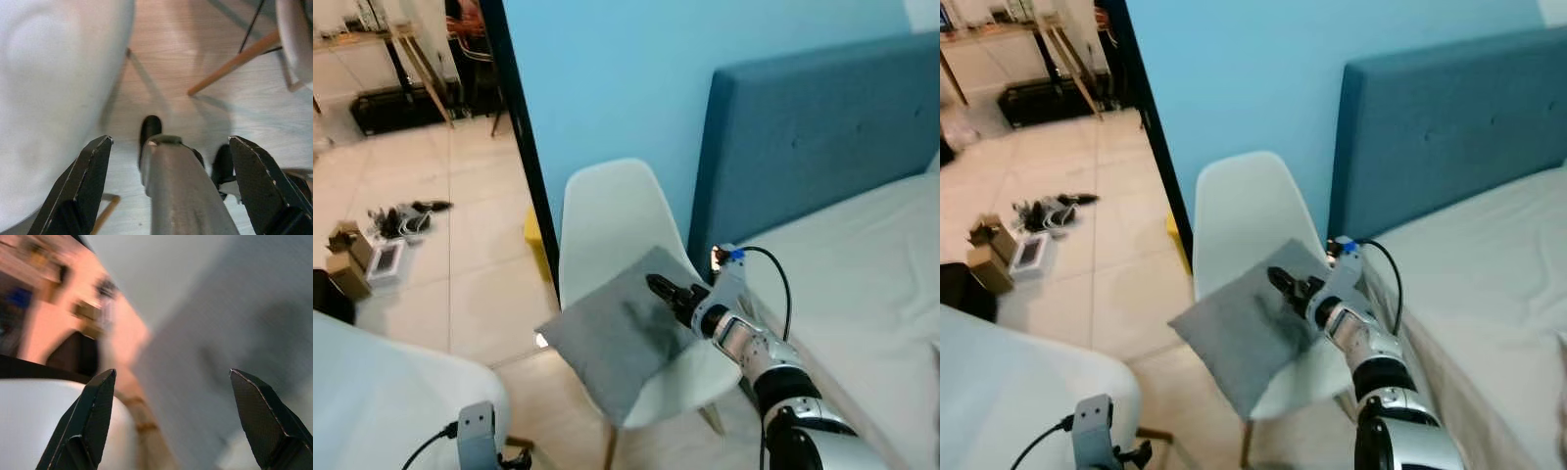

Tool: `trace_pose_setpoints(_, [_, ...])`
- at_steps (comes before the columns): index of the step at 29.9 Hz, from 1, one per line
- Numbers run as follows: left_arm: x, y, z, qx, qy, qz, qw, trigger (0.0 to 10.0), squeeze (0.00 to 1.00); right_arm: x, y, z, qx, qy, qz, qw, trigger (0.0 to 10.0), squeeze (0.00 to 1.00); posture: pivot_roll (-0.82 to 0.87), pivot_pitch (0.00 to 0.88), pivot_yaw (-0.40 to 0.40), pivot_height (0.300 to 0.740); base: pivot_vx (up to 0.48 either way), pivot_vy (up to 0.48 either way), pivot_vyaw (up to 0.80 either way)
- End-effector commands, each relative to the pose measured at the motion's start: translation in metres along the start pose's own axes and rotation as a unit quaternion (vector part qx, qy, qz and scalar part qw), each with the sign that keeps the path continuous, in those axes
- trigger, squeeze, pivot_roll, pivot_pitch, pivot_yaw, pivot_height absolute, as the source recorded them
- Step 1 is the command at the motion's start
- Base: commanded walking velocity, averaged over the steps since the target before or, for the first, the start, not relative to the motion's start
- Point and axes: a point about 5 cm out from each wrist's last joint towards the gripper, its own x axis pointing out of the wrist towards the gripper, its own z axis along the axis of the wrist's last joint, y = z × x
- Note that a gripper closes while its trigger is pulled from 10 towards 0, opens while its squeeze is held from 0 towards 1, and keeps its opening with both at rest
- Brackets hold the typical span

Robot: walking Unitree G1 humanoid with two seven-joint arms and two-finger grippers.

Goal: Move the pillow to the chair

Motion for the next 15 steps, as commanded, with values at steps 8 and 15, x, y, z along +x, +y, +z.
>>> trace_pose_setpoints(8, [-0.003,0.007,-0.013,0.013,0.024,0.012,1.000,10.0,0.00,-0.025,-0.049,-0.056,-0.038,0.081,-0.146,0.985,10.0,0.00,-0.07,0.090,0.024,0.740,0.000,0.000,0.00])
trace_pose_setpoints(15, [-0.007,0.012,-0.025,0.018,0.045,0.020,0.999,10.0,0.00,-0.056,-0.083,-0.096,-0.087,0.144,-0.246,0.955,10.0,0.00,-0.08,0.087,0.024,0.740,0.000,0.000,0.00])
